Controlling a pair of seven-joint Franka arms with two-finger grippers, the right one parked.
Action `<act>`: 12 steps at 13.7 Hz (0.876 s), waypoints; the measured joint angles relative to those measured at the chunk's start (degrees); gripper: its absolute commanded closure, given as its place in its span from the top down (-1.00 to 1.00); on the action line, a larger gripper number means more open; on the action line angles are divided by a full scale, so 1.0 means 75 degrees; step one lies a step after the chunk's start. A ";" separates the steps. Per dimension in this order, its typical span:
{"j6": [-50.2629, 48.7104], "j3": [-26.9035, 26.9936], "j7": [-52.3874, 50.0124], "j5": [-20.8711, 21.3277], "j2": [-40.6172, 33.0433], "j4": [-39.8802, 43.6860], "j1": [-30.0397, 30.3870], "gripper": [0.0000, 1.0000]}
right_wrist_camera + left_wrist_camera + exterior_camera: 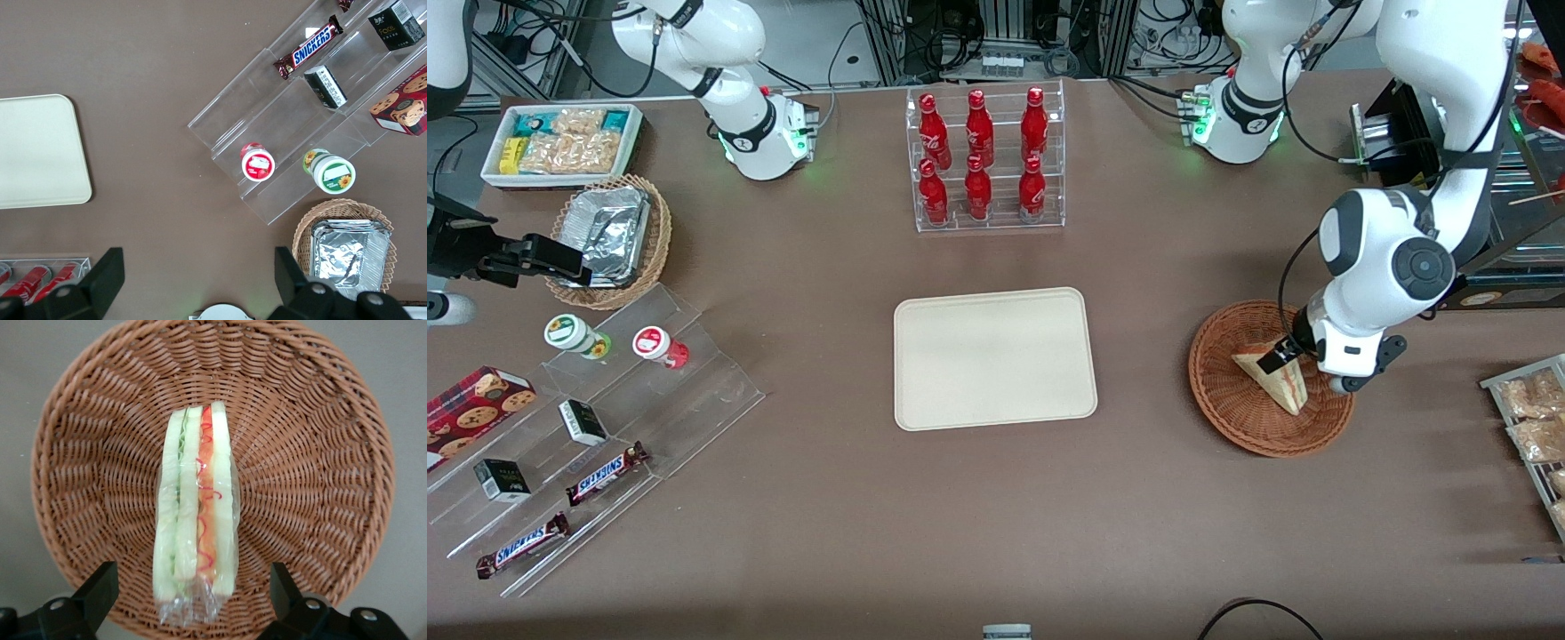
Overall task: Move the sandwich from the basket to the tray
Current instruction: 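Lower the left gripper and close it on the wrapped sandwich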
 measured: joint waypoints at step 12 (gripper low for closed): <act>-0.1101 -0.0124 0.0140 0.0434 -0.0087 0.0631 -0.0019 -1.00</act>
